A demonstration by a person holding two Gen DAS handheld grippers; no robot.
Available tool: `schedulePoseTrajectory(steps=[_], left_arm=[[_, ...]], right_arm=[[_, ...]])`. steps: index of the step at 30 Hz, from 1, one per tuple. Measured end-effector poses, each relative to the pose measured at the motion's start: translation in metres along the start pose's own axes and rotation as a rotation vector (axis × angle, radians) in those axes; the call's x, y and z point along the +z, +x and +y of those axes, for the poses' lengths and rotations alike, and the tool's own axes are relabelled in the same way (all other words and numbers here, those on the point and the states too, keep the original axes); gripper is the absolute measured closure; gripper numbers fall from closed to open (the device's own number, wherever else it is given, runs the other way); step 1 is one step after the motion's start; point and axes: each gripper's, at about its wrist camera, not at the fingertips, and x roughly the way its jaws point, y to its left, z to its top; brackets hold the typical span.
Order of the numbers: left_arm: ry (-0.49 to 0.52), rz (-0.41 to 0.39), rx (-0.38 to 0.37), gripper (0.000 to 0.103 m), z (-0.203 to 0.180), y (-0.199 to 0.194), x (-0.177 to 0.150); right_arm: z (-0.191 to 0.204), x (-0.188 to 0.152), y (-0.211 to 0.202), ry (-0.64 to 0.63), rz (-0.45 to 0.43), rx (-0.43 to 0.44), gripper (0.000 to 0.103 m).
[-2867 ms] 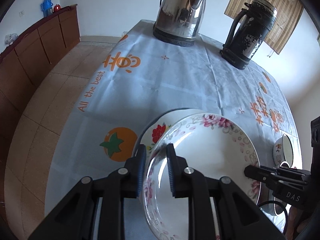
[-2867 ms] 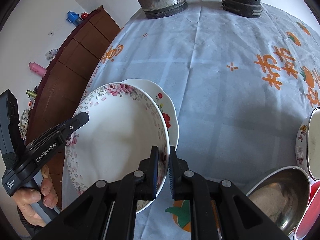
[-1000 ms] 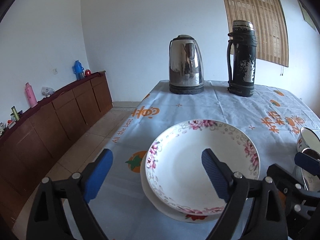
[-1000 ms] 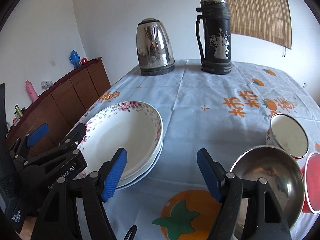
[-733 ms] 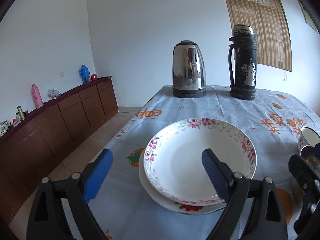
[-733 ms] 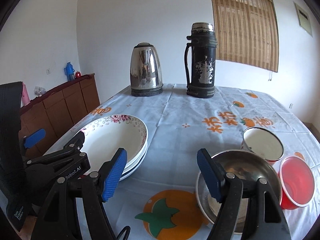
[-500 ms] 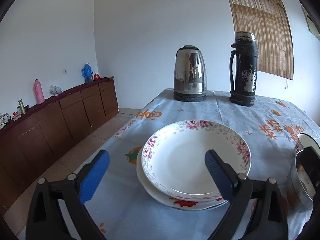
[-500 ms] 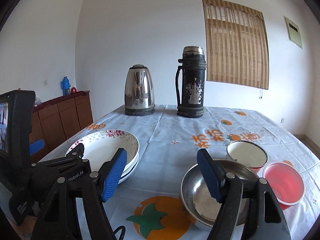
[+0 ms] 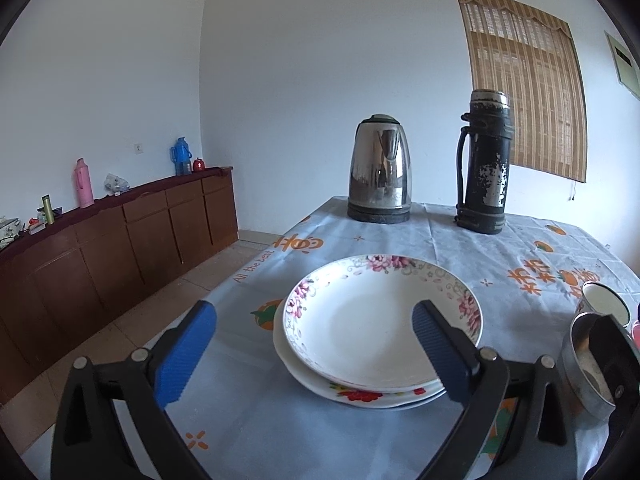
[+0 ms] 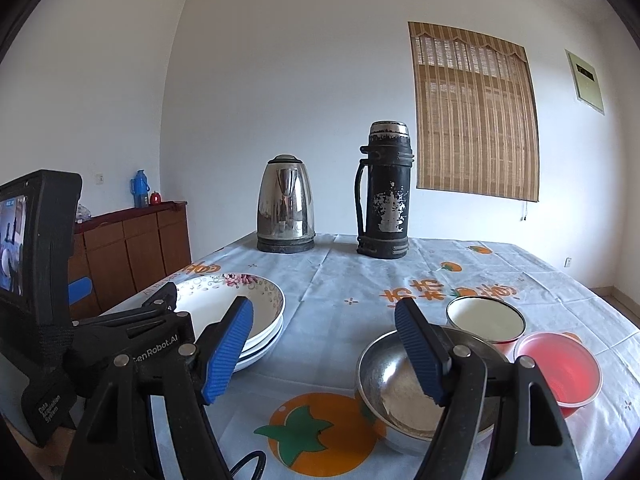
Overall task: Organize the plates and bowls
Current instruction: 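Pull both grippers back from the plate stack toward the bowls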
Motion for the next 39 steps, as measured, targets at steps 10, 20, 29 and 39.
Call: schedulePoseTrajectory(steps=[10,20,29,39], left_arm=[[0.0,0.007,-0.021,0.001,-0.003,-0.014,-0.006],[0.002,0.014,-0.044,0.001,-0.013,-0.031,-0.013],[0.021,0.026,-0.1,0.001,-0.035,-0.045,-0.019],[0.053,0.055,-0.202,0.001,-0.078,-0.062,-0.025]], right_arm=[[-0.01,-0.005,-0.004,0.014,0.031,-0.018,0.028],[-0.018,-0.009,-0.02,-0.008,0.032,-0.02,0.028],[-0.038,-0.01,-0.037,-0.02,0.018,-0.041,0.028],[-0.082,-0.011,-0.051,-0.021,0.006,-0.115,0.028]])
